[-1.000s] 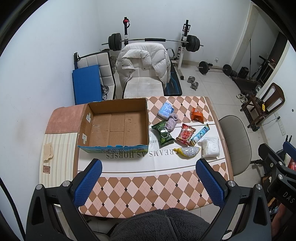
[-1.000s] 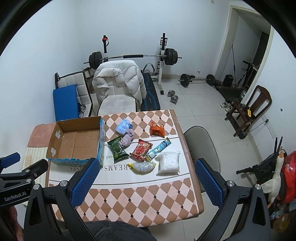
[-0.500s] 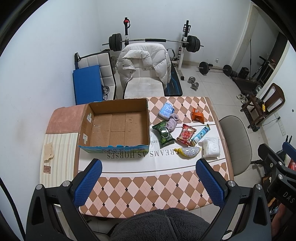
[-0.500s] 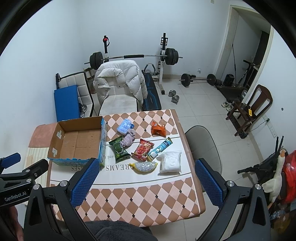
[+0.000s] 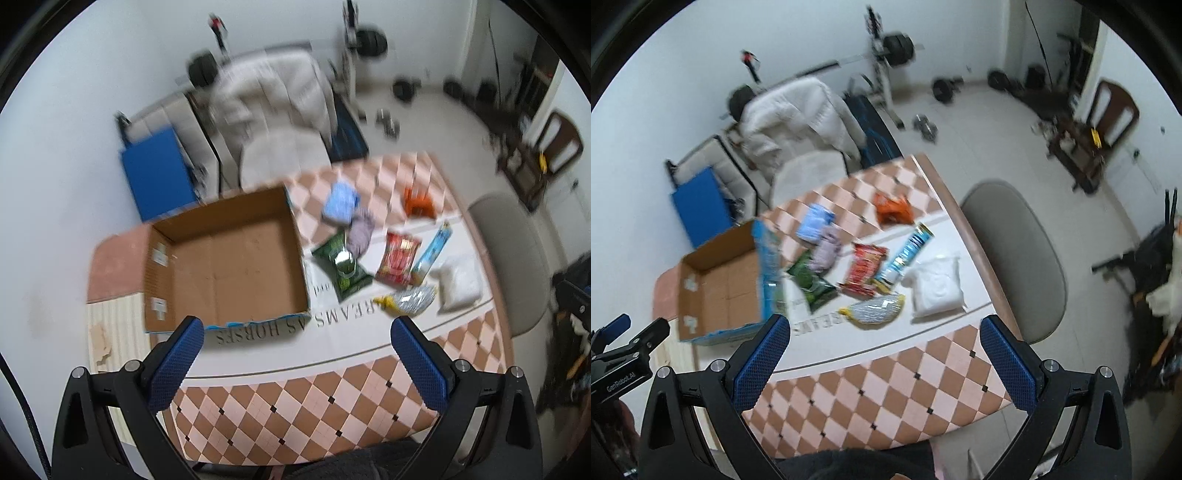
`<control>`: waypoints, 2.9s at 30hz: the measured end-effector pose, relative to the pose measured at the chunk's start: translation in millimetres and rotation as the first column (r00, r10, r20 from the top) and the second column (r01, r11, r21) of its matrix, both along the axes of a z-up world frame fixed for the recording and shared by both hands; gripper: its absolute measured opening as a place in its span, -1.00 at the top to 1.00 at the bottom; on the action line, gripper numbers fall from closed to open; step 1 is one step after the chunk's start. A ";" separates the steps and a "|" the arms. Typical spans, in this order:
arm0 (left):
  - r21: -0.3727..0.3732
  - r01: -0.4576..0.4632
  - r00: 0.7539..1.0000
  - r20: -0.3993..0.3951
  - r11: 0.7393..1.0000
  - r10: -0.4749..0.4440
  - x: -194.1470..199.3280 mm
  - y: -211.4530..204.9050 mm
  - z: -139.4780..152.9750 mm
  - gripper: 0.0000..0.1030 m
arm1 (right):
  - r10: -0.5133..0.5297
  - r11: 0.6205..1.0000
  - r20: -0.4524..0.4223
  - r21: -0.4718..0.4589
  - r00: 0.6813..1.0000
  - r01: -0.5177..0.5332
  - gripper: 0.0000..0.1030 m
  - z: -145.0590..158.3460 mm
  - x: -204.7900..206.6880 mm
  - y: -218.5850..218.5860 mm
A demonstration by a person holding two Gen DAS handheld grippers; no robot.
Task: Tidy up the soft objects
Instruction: 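Grasp the green snack bag with left tool while right tool grasps white cotton bag, then carry both bags into the box and open both tools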
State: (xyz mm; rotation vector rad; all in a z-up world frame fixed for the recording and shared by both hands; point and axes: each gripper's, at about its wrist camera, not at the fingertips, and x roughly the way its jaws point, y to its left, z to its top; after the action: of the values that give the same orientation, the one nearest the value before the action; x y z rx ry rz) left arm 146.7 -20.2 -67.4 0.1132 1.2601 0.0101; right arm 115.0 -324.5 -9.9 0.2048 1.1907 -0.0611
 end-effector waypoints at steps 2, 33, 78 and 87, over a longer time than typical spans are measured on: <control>-0.055 -0.015 0.993 -0.117 0.998 0.009 35.0 -1.2 -37.8 -1.00 | -0.018 1.000 -0.070 -0.013 0.997 0.018 -1.00 -39.3 25.7 -15.1; -0.057 -0.208 0.853 -0.500 0.976 0.153 158.3 -53.3 -319.8 0.37 | 0.067 0.997 -0.564 -0.003 0.823 -0.083 -0.95 -356.0 147.9 -67.7; -0.247 -0.176 0.888 -0.459 0.953 0.045 224.7 237.3 -225.4 0.38 | 0.368 0.929 -0.374 0.187 0.851 -0.319 -0.34 -269.2 230.9 373.5; -0.261 -0.188 0.858 -0.512 0.947 0.029 237.6 237.5 -246.7 0.36 | 0.367 0.930 -0.403 0.138 0.838 -0.341 -0.37 -301.2 250.9 395.0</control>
State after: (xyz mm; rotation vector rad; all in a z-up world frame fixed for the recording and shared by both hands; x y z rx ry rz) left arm 384.3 217.3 -314.0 -0.2417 1.7779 -0.1225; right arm 365.9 70.5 -311.2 0.0172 1.6519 0.2716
